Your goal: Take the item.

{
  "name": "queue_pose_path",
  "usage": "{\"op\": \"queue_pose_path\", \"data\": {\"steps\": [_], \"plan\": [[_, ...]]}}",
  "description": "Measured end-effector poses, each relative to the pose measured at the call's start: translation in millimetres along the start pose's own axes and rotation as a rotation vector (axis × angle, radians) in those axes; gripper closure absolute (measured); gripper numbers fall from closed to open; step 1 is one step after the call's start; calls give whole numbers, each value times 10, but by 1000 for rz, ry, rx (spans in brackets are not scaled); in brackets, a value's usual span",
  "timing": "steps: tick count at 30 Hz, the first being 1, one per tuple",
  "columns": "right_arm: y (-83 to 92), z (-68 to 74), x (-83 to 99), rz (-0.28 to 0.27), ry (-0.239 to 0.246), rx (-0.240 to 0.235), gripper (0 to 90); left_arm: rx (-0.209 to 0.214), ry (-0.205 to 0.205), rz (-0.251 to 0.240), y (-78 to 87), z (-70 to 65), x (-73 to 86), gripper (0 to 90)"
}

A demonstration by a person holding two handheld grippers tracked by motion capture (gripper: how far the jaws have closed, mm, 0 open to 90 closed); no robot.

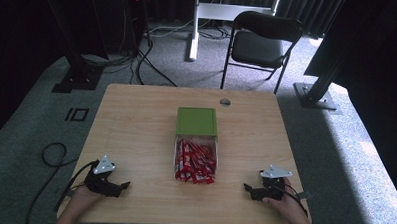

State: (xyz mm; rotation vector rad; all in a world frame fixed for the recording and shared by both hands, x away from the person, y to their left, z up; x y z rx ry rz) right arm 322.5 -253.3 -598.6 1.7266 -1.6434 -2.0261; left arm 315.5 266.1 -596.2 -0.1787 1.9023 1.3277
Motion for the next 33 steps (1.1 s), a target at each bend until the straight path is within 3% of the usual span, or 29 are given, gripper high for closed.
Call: {"op": "queue_pose_path", "data": {"steps": [4, 8, 20, 28, 33], "plan": [[-29, 9, -56, 10, 18, 12, 139, 0, 0, 0, 0, 0, 0, 14], [-36, 10, -141, -4, -7, -1, 139, 0, 0, 0, 0, 0, 0, 14], [61, 0, -498, -74, -25, -25, 147, 0, -2, 2, 1, 1, 0, 14], [169, -17, -771, -125, -11, -21, 146, 1, 2, 0, 0, -2, 0, 15], [221, 3, -983, -174, -31, -35, 146, 0, 0, 0, 0, 0, -1, 14]]}}
Point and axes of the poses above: each handheld gripper's, and its own axes: y roughly backward along the jaws, x roughly out of its underside, z roughly to its left, the point moved 6 cm from there along -y, roughly forward along the jaws, and after that the axes turned 13 degrees about y, right-handed, at the moved point
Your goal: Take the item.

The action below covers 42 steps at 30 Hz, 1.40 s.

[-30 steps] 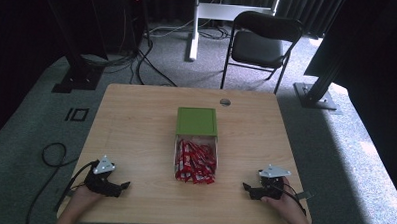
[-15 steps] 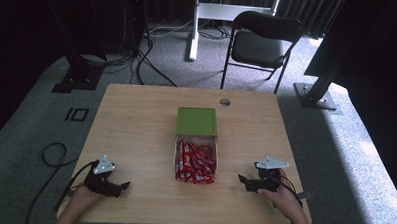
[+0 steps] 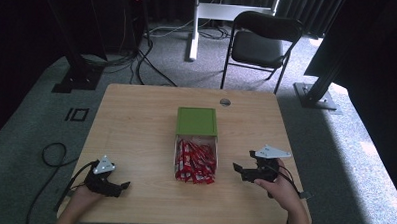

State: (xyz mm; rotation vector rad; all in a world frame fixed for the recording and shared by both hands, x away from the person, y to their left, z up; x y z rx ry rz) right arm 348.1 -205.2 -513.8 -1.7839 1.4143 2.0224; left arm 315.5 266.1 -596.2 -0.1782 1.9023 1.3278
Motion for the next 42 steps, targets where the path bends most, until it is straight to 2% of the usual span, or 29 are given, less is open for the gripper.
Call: {"op": "queue_pose_path", "data": {"steps": [4, 7, 11, 14, 18, 22, 30, 31, 33, 37, 40, 41, 42], "plan": [[-10, 16, -81, -13, 7, -3, 146, 0, 0, 0, 0, 0, 0, 14], [-24, 83, -215, -37, 18, -27, 146, 0, 0, 0, 0, 0, 0, 14], [-27, 177, -371, -55, 53, -51, 147, 0, 0, 0, 0, 0, 0, 15], [-34, 203, -439, -66, 68, -51, 147, 0, 0, 0, 0, 0, 0, 15], [-52, 305, -589, -86, 93, -84, 147, 1, 3, -2, -1, -2, -1, 14], [-84, 371, -726, -96, 117, -89, 147, 3, -4, -1, 1, 2, 1, 15], [-275, 549, -903, -90, 150, -107, 181, 6, -4, 0, 3, 1, 3, 14], [-304, 573, -922, -92, 149, -112, 204, 6, -4, 0, 3, 1, 3, 15], [-374, 610, -982, -114, 158, -100, 316, 6, -4, 0, 3, 1, 3, 15], [-492, 724, -1027, -97, 194, -117, 387, 5, -4, -1, 2, 1, 3, 15], [-580, 753, -1035, -73, 180, -117, 482, 4, -7, -1, 2, 4, 2, 14], [-607, 757, -1035, -62, 161, -110, 472, 5, -5, -2, 2, 3, 2, 15], [-634, 749, -1037, -55, 163, -91, 469, 5, -6, -1, 2, 3, 2, 14]]}}
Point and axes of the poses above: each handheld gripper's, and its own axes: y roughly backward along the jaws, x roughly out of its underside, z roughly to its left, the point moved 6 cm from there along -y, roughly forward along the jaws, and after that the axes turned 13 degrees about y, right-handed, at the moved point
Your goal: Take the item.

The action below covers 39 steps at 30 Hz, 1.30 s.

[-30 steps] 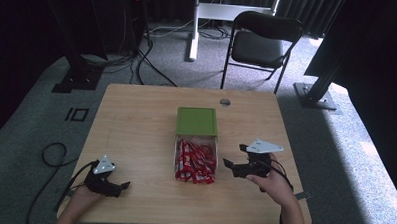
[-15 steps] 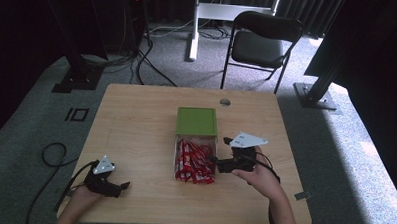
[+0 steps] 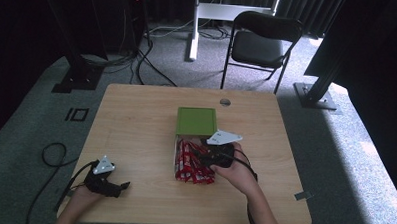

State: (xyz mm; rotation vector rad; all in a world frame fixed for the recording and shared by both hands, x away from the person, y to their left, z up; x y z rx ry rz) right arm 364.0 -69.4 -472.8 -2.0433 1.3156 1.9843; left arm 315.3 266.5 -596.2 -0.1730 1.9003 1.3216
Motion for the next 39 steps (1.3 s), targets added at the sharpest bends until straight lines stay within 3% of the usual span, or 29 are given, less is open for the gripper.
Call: {"op": "queue_pose_path", "data": {"steps": [7, 16, 22, 28, 34, 39], "plan": [[-172, -54, 45, 45, -98, 26, 607, 0, 0, 0, 0, -1, 0, 15], [-312, -30, 121, 129, -117, 68, 687, 0, 0, 1, 1, -1, 1, 14], [-403, -4, 151, 166, -127, 66, 745, 1, 1, 0, -1, -2, 1, 14], [-461, -28, 183, 236, -115, 92, 759, 1, 1, 0, 0, -2, 1, 14], [-562, -24, 170, 323, -21, 133, 758, 1, 0, 1, 0, -2, 1, 14], [-593, -32, 167, 343, -21, 138, 799, 1, 0, 1, 0, -1, 1, 15]]}}
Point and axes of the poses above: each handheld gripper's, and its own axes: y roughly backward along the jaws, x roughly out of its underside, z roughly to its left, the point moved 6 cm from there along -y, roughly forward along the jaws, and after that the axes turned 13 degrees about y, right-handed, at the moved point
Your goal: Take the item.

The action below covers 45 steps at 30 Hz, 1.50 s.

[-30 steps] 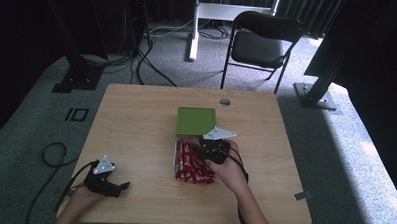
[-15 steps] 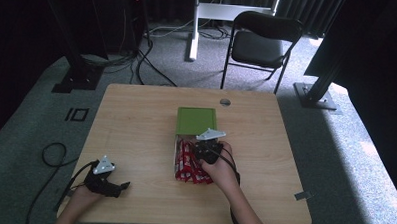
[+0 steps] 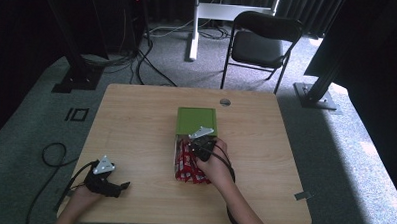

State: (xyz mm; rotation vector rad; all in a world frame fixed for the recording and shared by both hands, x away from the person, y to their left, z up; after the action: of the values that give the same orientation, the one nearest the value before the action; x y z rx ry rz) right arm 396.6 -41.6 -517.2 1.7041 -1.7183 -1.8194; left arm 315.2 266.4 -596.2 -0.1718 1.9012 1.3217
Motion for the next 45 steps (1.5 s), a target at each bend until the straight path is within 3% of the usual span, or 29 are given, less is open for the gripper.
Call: {"op": "queue_pose_path", "data": {"steps": [3, 5, 7, 13, 25, 31, 37, 45], "plan": [[14, -14, 6, -14, -8, -14, 810, 0, 0, 0, 0, 0, 0, 15], [55, -11, -4, -61, -51, -44, 812, 0, 1, -1, 0, -1, 0, 15], [99, -8, -11, -90, -62, -59, 811, 0, 2, -1, -1, -1, -1, 14], [221, -6, 0, -129, -93, -95, 811, 0, 0, 0, 0, 0, 0, 14], [465, 15, -38, -209, -96, -100, 811, 0, 0, -1, -1, 1, -1, 14], [616, 69, -79, -275, -114, -153, 811, 0, 0, -1, -1, 1, -1, 14], [782, 12, -135, -348, -141, -149, 811, 1, 2, 0, 0, -1, 0, 14], [924, -185, -137, -400, -181, -84, 810, 0, 2, -1, -1, -1, -1, 15]]}}
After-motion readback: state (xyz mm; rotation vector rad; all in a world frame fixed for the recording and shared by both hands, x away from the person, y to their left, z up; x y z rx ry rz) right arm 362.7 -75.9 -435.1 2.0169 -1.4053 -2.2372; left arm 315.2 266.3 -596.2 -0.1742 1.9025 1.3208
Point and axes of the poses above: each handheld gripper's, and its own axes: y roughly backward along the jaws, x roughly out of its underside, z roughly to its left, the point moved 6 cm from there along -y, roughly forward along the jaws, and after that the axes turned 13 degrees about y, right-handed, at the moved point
